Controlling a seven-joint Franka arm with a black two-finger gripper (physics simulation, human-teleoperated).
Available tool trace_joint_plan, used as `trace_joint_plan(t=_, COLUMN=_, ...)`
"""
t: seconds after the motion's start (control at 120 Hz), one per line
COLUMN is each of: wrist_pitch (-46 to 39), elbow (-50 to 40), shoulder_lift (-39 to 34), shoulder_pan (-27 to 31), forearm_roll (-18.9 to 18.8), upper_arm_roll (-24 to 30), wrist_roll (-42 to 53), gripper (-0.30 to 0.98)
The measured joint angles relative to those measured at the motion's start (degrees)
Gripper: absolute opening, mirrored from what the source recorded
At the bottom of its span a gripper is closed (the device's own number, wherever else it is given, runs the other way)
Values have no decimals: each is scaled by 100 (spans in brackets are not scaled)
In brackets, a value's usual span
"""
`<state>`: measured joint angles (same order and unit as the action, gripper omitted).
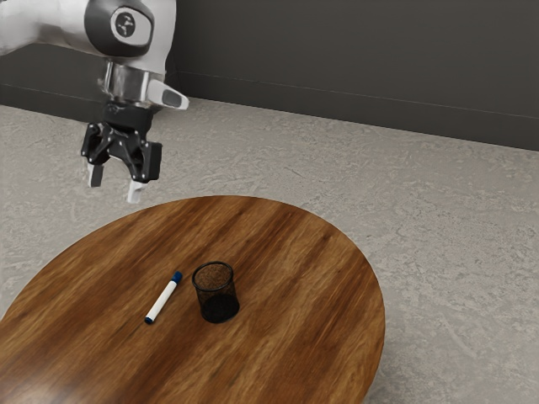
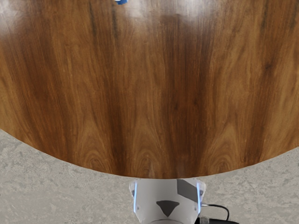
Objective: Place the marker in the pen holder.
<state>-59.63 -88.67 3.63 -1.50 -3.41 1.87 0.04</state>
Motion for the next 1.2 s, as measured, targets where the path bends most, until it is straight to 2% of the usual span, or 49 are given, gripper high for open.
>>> trace_joint_plan(t=0.142, wrist_pitch=-1558, elbow=-116, shoulder_lift=187, shoulder_pan=-91, forearm_roll=-21, upper_arm_roll=-9, wrist_roll=-28, gripper=69)
trace_joint_plan(t=0.317, wrist_pitch=-2673, elbow=-410, shoulder_lift=155, shoulder_pan=-37, forearm_roll=-41, upper_arm_roll=-122, wrist_roll=-53, gripper=69)
trace_joint_plan(t=0.542, wrist_pitch=-4563, elbow=-2453, shoulder_lift=-130, shoulder_pan=-8, forearm_roll=-73, upper_arm_roll=-495, wrist_roll=-77, gripper=69)
trace_joint_plan(t=0.683, wrist_pitch=-5610, elbow=-3183, shoulder_lift=-94, shoulder_pan=32, forearm_roll=-69, upper_arm_roll=-680, wrist_roll=-97, gripper=69)
trace_joint_plan(t=0.908, wrist_pitch=-6920, elbow=-4037, shoulder_lift=57, shoulder_pan=5, forearm_roll=-54, upper_arm_roll=-773, wrist_roll=-137, gripper=69)
trace_joint_plan(t=1.2, wrist_pitch=-7979, elbow=-4678, shoulder_lift=223, shoulder_pan=-25, forearm_roll=-32, upper_arm_roll=-852, wrist_roll=-165, gripper=69)
